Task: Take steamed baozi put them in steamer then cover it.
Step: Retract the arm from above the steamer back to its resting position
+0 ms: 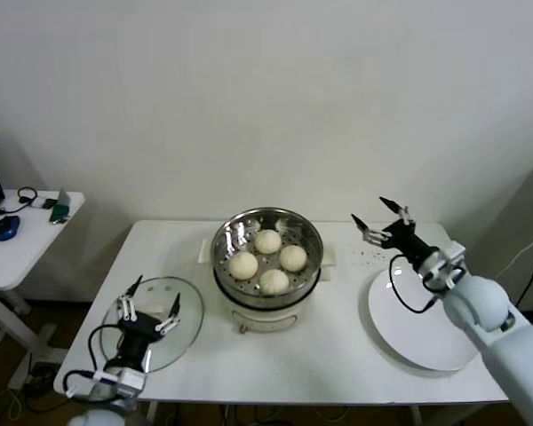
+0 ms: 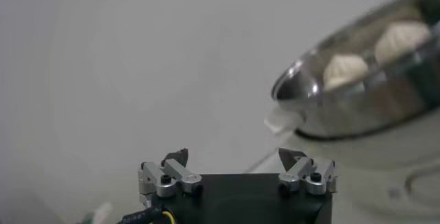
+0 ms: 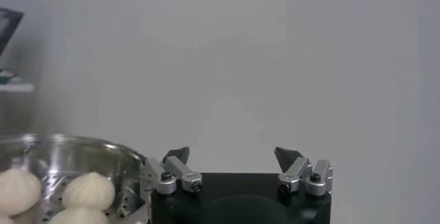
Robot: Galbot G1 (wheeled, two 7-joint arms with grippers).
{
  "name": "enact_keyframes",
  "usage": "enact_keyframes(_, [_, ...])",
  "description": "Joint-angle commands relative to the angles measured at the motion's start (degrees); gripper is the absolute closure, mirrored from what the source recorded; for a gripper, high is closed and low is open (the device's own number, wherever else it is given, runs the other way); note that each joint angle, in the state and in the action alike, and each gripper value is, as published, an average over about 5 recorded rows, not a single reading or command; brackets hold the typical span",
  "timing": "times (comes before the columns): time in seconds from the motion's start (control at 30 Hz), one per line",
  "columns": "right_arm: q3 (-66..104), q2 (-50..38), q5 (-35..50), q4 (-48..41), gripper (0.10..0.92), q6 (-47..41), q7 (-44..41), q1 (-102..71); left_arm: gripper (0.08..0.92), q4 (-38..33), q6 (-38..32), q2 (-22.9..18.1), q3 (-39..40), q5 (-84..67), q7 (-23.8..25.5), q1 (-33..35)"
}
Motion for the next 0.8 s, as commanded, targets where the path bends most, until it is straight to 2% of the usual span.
enact_keyframes(0.03, [23.17, 18.29, -5.38, 4.54, 0.203, -0.15, 0.61, -22.10, 0.177, 3.87, -3.08, -0.76, -3.14, 46.88, 5.05, 1.06])
enact_keyframes(0.27, [25.80, 21.07, -7.75, 3.66, 0.203, 0.75, -0.44, -25.29, 0.177, 6.52, -2.21, -1.06, -2.38, 58.53, 4.73, 0.58])
enact_keyframes(0.4, [26.64, 21.80, -8.22, 3.32, 0.203, 0.95, -0.60, -25.73, 0.177, 11.31, -1.20, -1.12, -2.05, 58.25, 3.23, -1.06])
enact_keyframes(0.57, [26.88, 22.50, -8.94, 2.70, 0.203, 1.35, -0.67, -25.78, 0.177, 19.39, -1.66, -1.15, -1.90, 56.37, -0.87, -5.36])
enact_keyframes(0.8, [26.91, 23.33, -8.36, 2.83, 0.203, 1.78, -0.66, -25.95, 0.177, 25.67, -1.71, -0.62, -1.87, 54.90, -3.21, -11.29])
